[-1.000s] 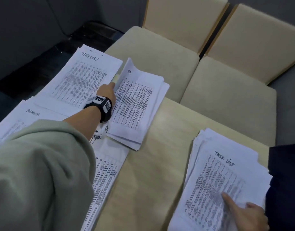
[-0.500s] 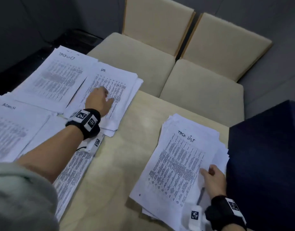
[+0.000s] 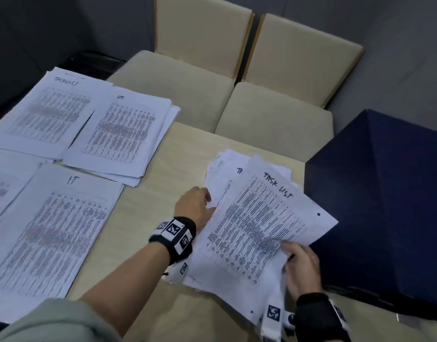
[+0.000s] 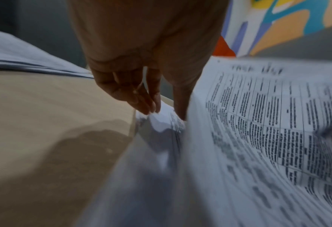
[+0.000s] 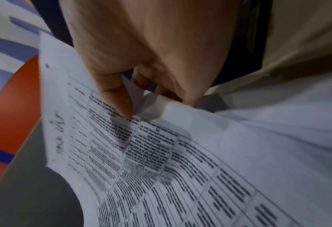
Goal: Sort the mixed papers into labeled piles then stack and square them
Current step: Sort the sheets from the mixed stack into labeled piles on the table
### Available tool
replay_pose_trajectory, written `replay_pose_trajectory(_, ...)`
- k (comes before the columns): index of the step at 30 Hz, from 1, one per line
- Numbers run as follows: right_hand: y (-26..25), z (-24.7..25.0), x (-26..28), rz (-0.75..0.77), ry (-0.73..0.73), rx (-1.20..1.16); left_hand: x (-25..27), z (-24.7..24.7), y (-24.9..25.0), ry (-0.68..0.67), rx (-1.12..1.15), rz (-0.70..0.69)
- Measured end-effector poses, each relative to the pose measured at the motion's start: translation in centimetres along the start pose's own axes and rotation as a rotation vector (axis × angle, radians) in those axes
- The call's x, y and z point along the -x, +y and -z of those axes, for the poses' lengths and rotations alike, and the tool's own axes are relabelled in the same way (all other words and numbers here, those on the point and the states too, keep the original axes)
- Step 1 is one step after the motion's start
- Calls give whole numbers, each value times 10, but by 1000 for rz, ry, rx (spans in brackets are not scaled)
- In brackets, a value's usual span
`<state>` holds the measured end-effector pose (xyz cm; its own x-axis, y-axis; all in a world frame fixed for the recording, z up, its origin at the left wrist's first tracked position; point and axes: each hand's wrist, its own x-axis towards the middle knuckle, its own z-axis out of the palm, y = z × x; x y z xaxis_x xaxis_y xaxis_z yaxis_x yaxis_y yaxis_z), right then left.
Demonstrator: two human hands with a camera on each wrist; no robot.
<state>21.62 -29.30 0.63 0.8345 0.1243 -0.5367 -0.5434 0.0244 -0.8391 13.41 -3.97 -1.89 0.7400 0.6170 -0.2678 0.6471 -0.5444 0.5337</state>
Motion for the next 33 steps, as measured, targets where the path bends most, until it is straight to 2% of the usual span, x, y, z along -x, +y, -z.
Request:
replay_pose_trajectory(5,7,7,4,96,28,109,3,-17,16,-59,-215,44)
replay_pose_trajectory(10,18,10,-7,99,54,276,2,-24,7,-35,-78,217)
replay_pose_trajectory(14,17,7,-10,143,75,366,3,-4,-6,67,-35,219)
replay_pose_trajectory(17,13,2,-12,125,40,298,6,13,-17,131,-30,159)
replay_pose_trajectory(22,11,-7,-20,-27,-140,2,15,36,-32,125,343,-17)
replay_pose_trajectory(25,-6,-15,-20,-58,-224,-81,24,46,-32,-41,678,-49)
replay_pose_trajectory(28,-15,-18,-18,-54,-279,-120,28,49,-30,-203,827,-15)
replay_pose_trajectory(30,-4,-13,-25,-29,-198,-37,24,46,-29,-255,792,2)
replay_pose_trajectory(31,4,-11,-28,-42,-152,31,19,42,-28,-236,757,31)
replay_pose_trajectory(33,12,-11,-29,-35,-22,46,7,30,-27,-94,613,108)
